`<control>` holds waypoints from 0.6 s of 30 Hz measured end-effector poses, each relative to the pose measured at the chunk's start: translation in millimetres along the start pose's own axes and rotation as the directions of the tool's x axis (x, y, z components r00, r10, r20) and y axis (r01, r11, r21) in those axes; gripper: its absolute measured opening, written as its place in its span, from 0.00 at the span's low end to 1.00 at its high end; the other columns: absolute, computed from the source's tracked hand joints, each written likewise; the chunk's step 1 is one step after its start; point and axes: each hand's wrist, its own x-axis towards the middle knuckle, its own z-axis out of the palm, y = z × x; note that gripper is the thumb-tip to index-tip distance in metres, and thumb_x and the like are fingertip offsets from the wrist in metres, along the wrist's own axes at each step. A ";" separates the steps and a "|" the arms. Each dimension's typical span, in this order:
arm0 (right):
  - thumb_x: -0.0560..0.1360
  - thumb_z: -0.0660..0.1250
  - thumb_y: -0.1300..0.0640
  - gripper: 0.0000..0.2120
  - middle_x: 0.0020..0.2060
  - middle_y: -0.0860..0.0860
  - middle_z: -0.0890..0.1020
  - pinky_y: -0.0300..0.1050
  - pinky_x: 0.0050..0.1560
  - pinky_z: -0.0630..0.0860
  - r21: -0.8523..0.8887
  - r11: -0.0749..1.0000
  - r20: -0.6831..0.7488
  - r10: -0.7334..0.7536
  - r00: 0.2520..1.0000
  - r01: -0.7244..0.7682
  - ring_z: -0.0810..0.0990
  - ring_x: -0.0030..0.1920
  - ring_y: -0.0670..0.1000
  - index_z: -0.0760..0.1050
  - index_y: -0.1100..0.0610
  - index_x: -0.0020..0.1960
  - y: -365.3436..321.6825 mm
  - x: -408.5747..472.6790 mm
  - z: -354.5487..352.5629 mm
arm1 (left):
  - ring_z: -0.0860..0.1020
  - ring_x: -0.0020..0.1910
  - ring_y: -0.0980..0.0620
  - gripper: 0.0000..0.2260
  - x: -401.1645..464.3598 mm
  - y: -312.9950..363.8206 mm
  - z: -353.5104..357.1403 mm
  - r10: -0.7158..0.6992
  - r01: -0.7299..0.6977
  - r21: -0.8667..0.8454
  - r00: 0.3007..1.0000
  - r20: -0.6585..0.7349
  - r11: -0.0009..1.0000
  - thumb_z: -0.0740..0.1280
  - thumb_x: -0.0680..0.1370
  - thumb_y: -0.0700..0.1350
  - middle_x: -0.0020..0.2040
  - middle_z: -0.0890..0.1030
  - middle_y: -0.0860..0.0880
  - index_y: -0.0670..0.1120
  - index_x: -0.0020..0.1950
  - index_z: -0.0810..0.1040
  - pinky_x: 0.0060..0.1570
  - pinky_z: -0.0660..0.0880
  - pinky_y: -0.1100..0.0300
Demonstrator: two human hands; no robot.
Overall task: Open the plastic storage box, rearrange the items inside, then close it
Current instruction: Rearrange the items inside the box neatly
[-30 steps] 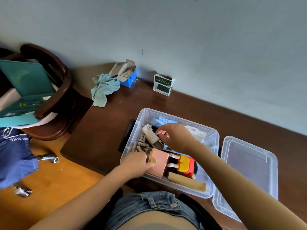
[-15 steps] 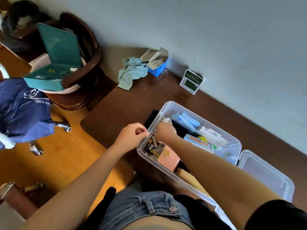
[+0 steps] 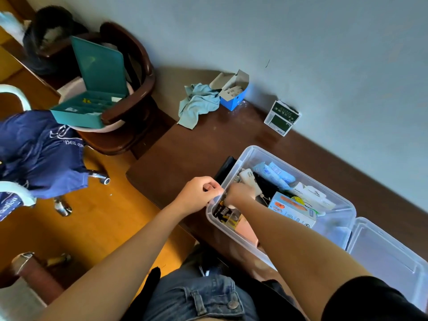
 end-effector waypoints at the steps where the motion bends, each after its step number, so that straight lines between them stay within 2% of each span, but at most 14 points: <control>1: 0.74 0.62 0.59 0.08 0.33 0.48 0.73 0.41 0.40 0.73 0.009 1.000 0.032 -0.010 0.999 0.010 0.75 0.40 0.50 0.77 0.56 0.52 0.7 1.6 -1.0 | 0.79 0.47 0.55 0.06 0.2 -0.1 0.1 0.006 -0.006 0.005 1.000 0.004 1.000 0.67 0.77 0.47 0.46 0.80 0.51 0.47 0.51 0.80 0.50 0.80 0.51; 4: 0.74 0.65 0.59 0.12 0.38 0.50 0.75 0.45 0.48 0.75 0.047 0.998 0.113 -0.038 0.993 0.033 0.75 0.43 0.50 0.76 0.59 0.56 3.4 7.1 -4.6 | 0.78 0.48 0.55 0.07 1.5 0.6 -1.4 0.032 -0.032 0.039 0.999 0.018 0.999 0.66 0.77 0.47 0.47 0.80 0.51 0.45 0.52 0.79 0.50 0.80 0.52; 6: 0.74 0.65 0.59 0.12 0.39 0.51 0.76 0.43 0.46 0.74 0.139 0.990 0.153 -0.051 0.987 0.029 0.76 0.44 0.51 0.76 0.60 0.57 7.7 8.2 -8.8 | 0.78 0.47 0.54 0.07 2.5 1.3 -2.8 0.045 -0.046 0.049 0.999 0.028 0.998 0.66 0.77 0.47 0.46 0.79 0.52 0.45 0.52 0.79 0.49 0.80 0.53; 8: 0.74 0.65 0.58 0.12 0.45 0.54 0.79 0.42 0.44 0.74 0.215 0.976 0.196 -0.072 0.978 0.029 0.78 0.46 0.52 0.75 0.61 0.56 10.8 7.5 -13.8 | 0.80 0.44 0.52 0.08 2.9 2.4 -4.7 0.054 -0.057 0.071 0.998 0.039 0.996 0.66 0.77 0.48 0.46 0.79 0.51 0.45 0.51 0.79 0.47 0.80 0.53; 10: 0.75 0.66 0.57 0.07 0.42 0.53 0.79 0.38 0.38 0.74 0.274 0.962 0.226 -0.084 0.970 0.020 0.78 0.40 0.51 0.75 0.61 0.49 14.9 6.4 -17.1 | 0.81 0.41 0.51 0.08 4.2 3.3 -6.8 0.065 -0.071 0.105 0.996 0.063 0.992 0.66 0.78 0.48 0.46 0.79 0.51 0.46 0.51 0.79 0.45 0.80 0.55; 12: 0.76 0.65 0.55 0.10 0.35 0.51 0.77 0.36 0.30 0.71 0.306 0.952 0.222 -0.084 0.971 0.012 0.75 0.32 0.48 0.72 0.58 0.37 19.5 5.8 -20.4 | 0.81 0.38 0.54 0.07 5.6 3.3 -9.3 0.075 -0.085 0.118 0.994 0.086 0.989 0.66 0.78 0.48 0.45 0.80 0.51 0.46 0.51 0.79 0.43 0.79 0.56; 14: 0.76 0.64 0.55 0.11 0.37 0.57 0.81 0.41 0.36 0.76 0.358 0.933 0.212 -0.105 0.972 0.023 0.77 0.33 0.51 0.73 0.60 0.38 27.3 5.1 -23.1 | 0.81 0.36 0.56 0.06 7.8 3.9 -11.1 0.078 -0.090 0.120 0.992 0.101 0.989 0.67 0.77 0.48 0.45 0.80 0.52 0.46 0.51 0.79 0.42 0.79 0.59; 16: 0.76 0.64 0.56 0.11 0.42 0.61 0.83 0.45 0.44 0.78 0.428 0.903 0.212 -0.147 0.966 0.044 0.79 0.37 0.52 0.77 0.63 0.41 35.8 2.2 -27.1 | 0.81 0.40 0.55 0.06 10.0 4.6 -12.3 0.079 -0.094 0.145 0.991 0.109 0.985 0.68 0.76 0.48 0.45 0.79 0.54 0.49 0.52 0.78 0.42 0.78 0.63; 18: 0.76 0.64 0.56 0.11 0.40 0.55 0.83 0.36 0.37 0.77 0.506 0.859 0.180 -0.193 0.964 0.078 0.81 0.33 0.46 0.78 0.59 0.37 44.0 -3.5 -33.0 | 0.79 0.44 0.56 0.10 11.0 7.5 -12.0 0.084 -0.102 0.204 0.992 0.097 0.974 0.69 0.76 0.49 0.47 0.77 0.58 0.52 0.56 0.75 0.43 0.74 0.67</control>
